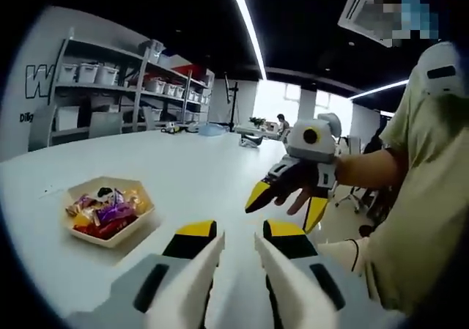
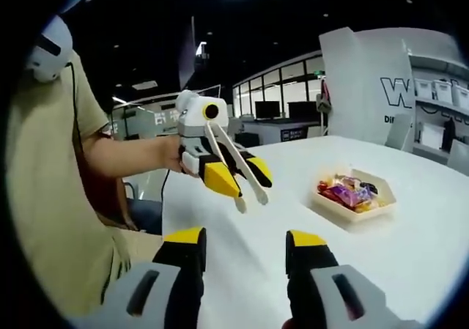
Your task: Place the target food into the container with the food tongs after gripping and lifting it, then release it inside without dropping or visibly crushing the food.
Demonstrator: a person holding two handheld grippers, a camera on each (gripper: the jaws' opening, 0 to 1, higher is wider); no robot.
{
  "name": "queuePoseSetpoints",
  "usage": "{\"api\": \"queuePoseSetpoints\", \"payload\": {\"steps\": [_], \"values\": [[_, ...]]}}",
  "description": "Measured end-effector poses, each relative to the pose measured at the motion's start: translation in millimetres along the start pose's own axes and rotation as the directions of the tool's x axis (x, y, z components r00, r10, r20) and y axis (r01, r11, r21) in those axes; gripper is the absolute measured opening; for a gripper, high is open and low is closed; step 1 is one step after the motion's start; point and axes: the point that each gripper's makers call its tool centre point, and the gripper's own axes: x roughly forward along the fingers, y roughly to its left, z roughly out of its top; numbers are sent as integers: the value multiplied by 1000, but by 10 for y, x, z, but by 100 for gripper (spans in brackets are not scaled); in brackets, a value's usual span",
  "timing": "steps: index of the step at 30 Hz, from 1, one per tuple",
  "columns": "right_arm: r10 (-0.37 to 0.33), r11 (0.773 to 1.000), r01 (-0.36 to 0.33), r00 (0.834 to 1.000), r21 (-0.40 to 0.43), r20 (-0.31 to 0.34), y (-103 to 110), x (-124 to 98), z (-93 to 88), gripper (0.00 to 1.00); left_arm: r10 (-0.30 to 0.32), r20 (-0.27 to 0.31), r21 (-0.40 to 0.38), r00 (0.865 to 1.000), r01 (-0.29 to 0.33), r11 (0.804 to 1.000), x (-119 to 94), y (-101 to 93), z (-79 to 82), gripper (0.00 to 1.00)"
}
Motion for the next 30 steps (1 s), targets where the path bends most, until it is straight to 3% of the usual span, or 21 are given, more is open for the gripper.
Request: {"api": "queuePoseSetpoints", "payload": {"steps": [19,30], "values": [[88,995,-88,996,-37,-12,71,46,96,29,-73,11,39,997,73,997,10,-85,81,24],[153,985,-156,988,-72,-36,108,131,133,25,-118,-29,75,993,120,990,45,-159,98,24]]}}
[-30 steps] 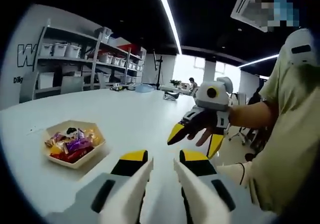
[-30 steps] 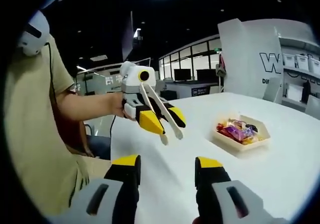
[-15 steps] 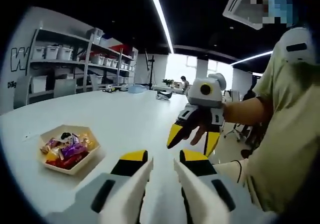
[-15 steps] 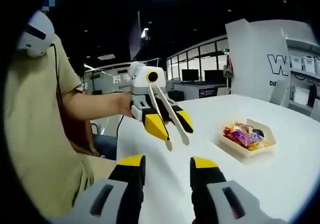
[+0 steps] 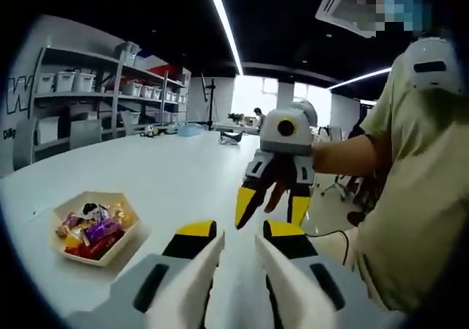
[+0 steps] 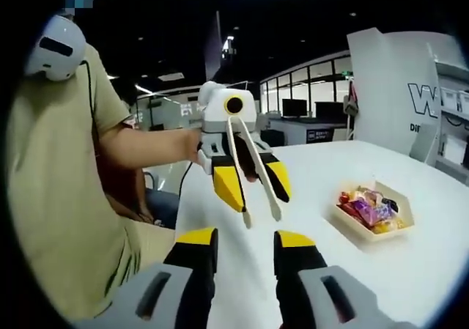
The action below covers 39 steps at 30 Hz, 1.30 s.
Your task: Place the target food into the container with the food tongs after gripping and lifting it, then release it inside without dropping or visibly crushing the food.
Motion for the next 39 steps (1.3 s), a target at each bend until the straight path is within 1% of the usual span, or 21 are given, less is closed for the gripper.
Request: {"api": "queuePoseSetpoints", "payload": {"steps": [3,6,16,19,25,34,39], "values": [[16,1000,-16,1000,-12,-5,25,20,14,24,-1,-2,0,1000,1,1000,5,0,2,24],[33,999,-33,999,-17,-4,46,33,17,21,-6,0,-1,1000,6,1000,5,-5,10,24],[55,998,-56,998,-27,-14,53,66,7,17,-27,-7,0,1000,27,1000,25,-54,1,24],[65,997,-66,998,-34,-18,55,74,19,14,-30,-6,0,1000,30,1000,29,-58,7,24],[85,995,-86,996,-50,-26,78,98,43,12,-43,-10,5,999,43,999,42,-82,19,24],[108,992,-110,993,-67,-35,106,129,63,6,-60,-15,7,998,60,998,73,-120,18,24],[124,989,-128,991,-75,-52,138,145,49,4,-64,-16,6,998,64,998,78,-124,17,24]]}}
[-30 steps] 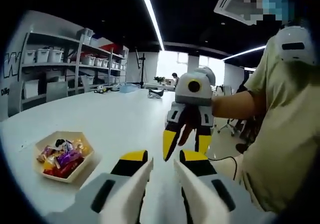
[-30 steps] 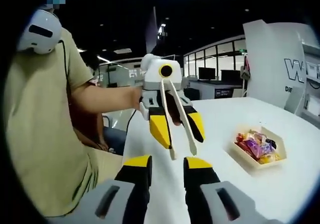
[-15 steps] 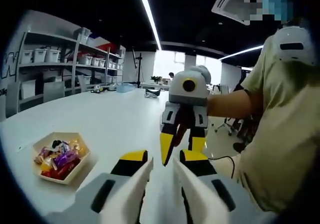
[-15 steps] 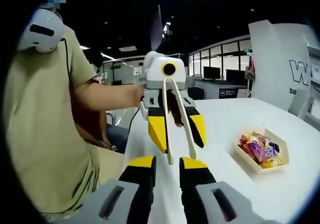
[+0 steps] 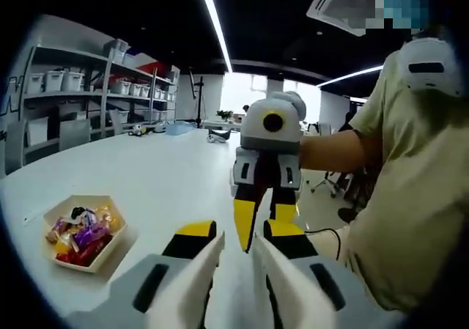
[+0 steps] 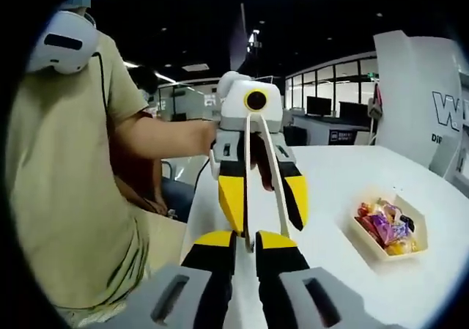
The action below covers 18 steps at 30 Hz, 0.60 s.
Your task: Place the target food into the container with the food tongs after gripping and lifting it, then release it inside without dropping or visibly crushing the food.
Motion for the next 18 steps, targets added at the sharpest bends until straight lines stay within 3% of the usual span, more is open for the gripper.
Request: {"api": "queuePoseSetpoints", "payload": {"steps": [18], "values": [[39,999,-40,999,-29,-12,67,67,12,2,-39,36,-23,999,40,999,23,-77,71,24]]}}
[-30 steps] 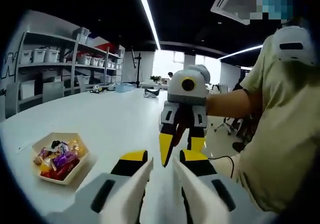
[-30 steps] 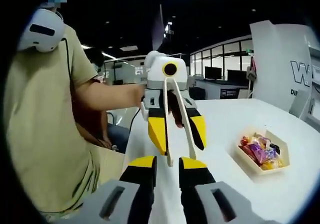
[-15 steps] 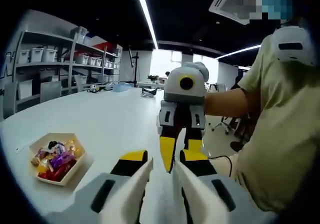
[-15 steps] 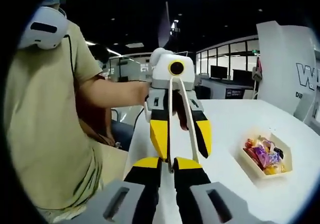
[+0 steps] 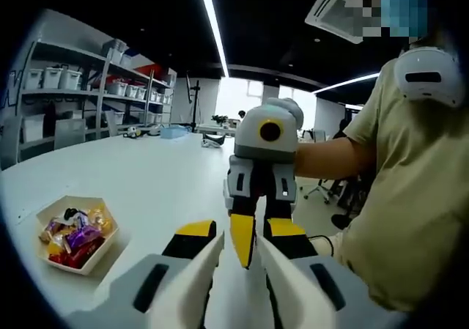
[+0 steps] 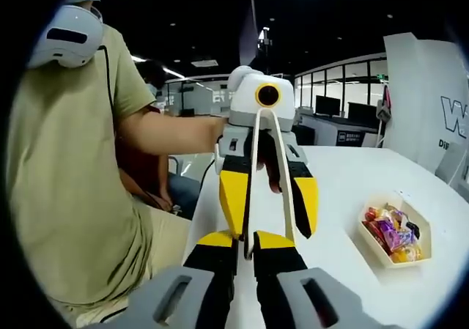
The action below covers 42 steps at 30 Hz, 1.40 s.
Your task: Place the target food into the container with the food tongs after gripping and lifting it, then release it inside without dropping or visibly crushing the food.
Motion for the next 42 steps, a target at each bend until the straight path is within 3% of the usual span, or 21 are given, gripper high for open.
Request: {"api": "queuePoseSetpoints", "payload": {"steps": [18,42], "values": [[23,1000,-23,1000,-13,12,50,20,36,0,-32,30,-14,999,33,999,45,-75,65,24],[53,999,-52,998,-8,30,104,30,6,0,-45,28,-21,999,46,999,54,-96,14,26]]}}
